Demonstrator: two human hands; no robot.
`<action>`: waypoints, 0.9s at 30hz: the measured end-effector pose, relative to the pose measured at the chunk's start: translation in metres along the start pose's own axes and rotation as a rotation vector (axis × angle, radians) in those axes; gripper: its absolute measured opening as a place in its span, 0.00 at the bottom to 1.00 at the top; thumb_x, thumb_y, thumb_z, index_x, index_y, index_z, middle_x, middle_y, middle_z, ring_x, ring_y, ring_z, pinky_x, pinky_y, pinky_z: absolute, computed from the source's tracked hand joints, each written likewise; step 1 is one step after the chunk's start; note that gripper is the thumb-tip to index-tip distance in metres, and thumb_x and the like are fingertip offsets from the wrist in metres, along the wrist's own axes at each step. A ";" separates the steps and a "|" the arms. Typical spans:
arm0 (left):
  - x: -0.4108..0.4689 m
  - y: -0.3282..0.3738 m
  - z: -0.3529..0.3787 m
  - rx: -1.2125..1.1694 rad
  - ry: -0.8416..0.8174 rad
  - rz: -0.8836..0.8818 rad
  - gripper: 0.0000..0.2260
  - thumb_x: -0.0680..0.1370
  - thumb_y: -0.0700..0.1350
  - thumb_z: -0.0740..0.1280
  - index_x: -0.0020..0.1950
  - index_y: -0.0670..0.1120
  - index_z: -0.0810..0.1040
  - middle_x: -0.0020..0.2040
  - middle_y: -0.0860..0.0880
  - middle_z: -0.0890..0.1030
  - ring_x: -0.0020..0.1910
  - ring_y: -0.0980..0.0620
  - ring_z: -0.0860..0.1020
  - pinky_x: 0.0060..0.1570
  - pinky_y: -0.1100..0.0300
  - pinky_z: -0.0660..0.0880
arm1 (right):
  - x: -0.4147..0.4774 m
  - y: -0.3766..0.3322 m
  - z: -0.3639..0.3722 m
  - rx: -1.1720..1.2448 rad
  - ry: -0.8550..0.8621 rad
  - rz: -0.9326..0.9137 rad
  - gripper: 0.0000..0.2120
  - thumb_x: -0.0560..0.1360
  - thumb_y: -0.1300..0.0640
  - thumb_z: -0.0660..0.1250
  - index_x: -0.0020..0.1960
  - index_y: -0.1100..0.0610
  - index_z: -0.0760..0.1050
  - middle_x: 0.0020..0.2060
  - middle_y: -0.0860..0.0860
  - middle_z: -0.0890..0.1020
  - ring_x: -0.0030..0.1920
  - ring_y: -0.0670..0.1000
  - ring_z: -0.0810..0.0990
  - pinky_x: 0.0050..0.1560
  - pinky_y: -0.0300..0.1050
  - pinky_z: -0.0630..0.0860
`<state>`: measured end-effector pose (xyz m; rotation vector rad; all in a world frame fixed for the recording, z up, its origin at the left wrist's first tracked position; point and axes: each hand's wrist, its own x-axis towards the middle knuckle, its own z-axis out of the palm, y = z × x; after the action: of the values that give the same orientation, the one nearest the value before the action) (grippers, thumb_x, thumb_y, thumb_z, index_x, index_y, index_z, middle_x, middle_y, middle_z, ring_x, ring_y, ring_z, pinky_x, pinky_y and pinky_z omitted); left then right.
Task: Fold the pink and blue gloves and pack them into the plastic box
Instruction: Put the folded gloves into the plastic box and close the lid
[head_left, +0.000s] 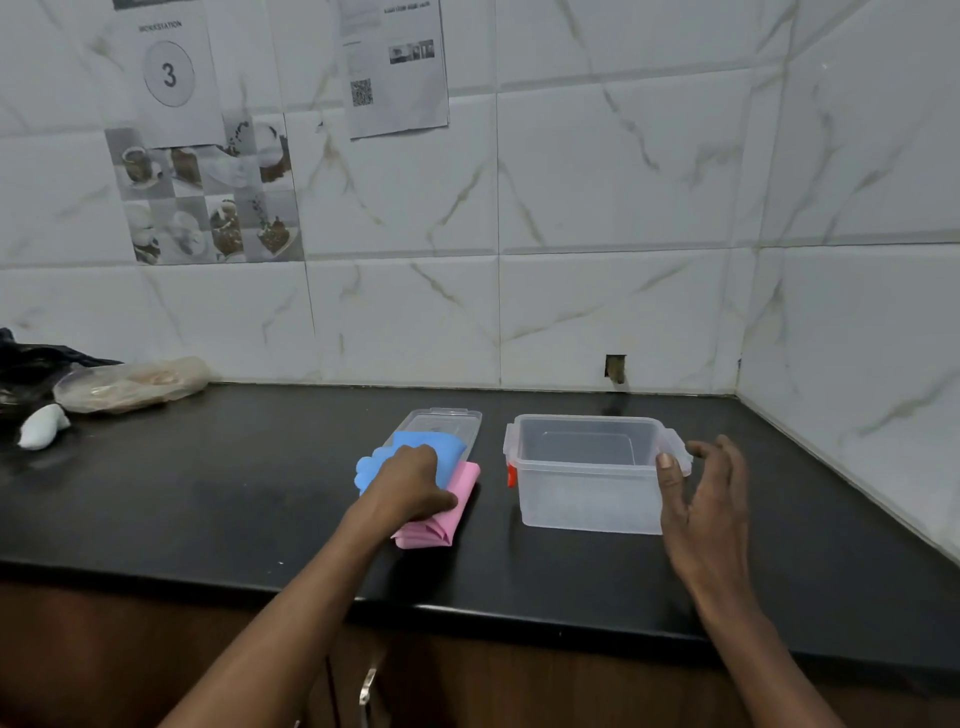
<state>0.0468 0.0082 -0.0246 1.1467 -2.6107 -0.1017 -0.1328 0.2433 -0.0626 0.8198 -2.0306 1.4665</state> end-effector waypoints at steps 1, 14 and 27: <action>0.001 -0.001 -0.001 0.010 -0.011 -0.004 0.18 0.71 0.52 0.69 0.34 0.48 0.62 0.35 0.51 0.68 0.40 0.49 0.70 0.38 0.58 0.64 | 0.000 0.000 0.000 -0.006 0.002 0.001 0.21 0.79 0.47 0.58 0.63 0.62 0.70 0.73 0.60 0.63 0.72 0.57 0.64 0.61 0.45 0.63; 0.021 0.007 -0.019 0.148 0.256 0.116 0.07 0.74 0.38 0.64 0.50 0.41 0.77 0.52 0.40 0.80 0.52 0.37 0.79 0.42 0.51 0.70 | 0.000 0.000 0.001 0.005 -0.014 -0.011 0.16 0.79 0.50 0.62 0.61 0.61 0.71 0.71 0.57 0.65 0.68 0.54 0.69 0.57 0.42 0.67; -0.008 0.092 -0.075 -0.210 0.906 0.625 0.20 0.63 0.31 0.72 0.55 0.37 0.83 0.47 0.39 0.85 0.38 0.39 0.84 0.35 0.52 0.80 | 0.043 -0.092 -0.028 1.211 -0.664 0.832 0.48 0.71 0.27 0.57 0.58 0.75 0.71 0.50 0.72 0.81 0.50 0.68 0.83 0.49 0.57 0.82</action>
<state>0.0087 0.0802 0.0616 0.1637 -1.9315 0.2198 -0.0955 0.2405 0.0356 0.9925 -1.7996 3.4213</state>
